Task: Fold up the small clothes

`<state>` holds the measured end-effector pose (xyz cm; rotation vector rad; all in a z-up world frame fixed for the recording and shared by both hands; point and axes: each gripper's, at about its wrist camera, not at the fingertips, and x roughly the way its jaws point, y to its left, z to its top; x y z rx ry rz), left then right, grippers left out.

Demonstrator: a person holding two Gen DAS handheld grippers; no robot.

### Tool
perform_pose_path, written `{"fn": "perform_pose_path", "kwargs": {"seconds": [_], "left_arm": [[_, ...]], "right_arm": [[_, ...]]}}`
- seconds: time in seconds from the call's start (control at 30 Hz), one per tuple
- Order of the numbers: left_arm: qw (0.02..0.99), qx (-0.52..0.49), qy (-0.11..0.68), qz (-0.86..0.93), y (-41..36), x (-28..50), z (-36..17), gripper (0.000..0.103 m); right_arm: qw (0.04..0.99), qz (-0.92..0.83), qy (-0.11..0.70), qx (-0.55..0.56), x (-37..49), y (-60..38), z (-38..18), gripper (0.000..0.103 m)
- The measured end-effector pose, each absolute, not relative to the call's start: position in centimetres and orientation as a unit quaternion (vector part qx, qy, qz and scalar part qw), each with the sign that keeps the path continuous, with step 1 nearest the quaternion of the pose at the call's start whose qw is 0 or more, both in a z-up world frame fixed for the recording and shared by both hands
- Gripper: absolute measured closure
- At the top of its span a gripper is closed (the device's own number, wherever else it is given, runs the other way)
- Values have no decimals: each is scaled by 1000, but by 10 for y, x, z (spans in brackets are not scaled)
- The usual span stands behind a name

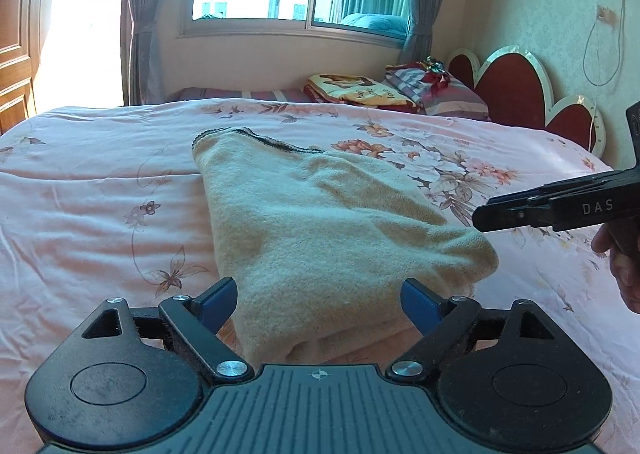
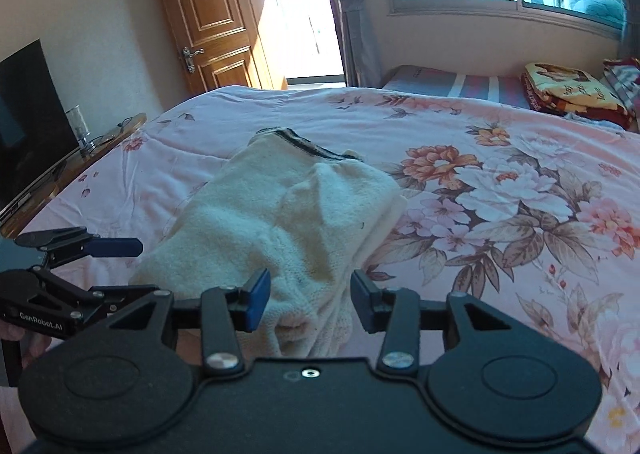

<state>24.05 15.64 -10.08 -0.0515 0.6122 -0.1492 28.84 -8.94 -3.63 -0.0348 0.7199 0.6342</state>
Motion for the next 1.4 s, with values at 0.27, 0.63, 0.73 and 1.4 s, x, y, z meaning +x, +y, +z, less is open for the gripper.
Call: {"fn": "perform_pose_path", "kwargs": {"seconds": [0.27, 0.63, 0.73, 1.4], "left_arm": [[956, -33, 289, -48, 144, 210, -81, 0], [951, -53, 302, -20, 122, 193, -85, 0], [954, -38, 298, -14, 112, 186, -79, 0], [962, -64, 267, -4, 93, 60, -25, 0]], "right_arm": [[895, 276, 349, 34, 256, -107, -21, 14], [913, 193, 359, -6, 225, -115, -23, 1], [918, 183, 352, -13, 208, -122, -22, 1], [939, 170, 299, -17, 82, -144, 20, 1]]}}
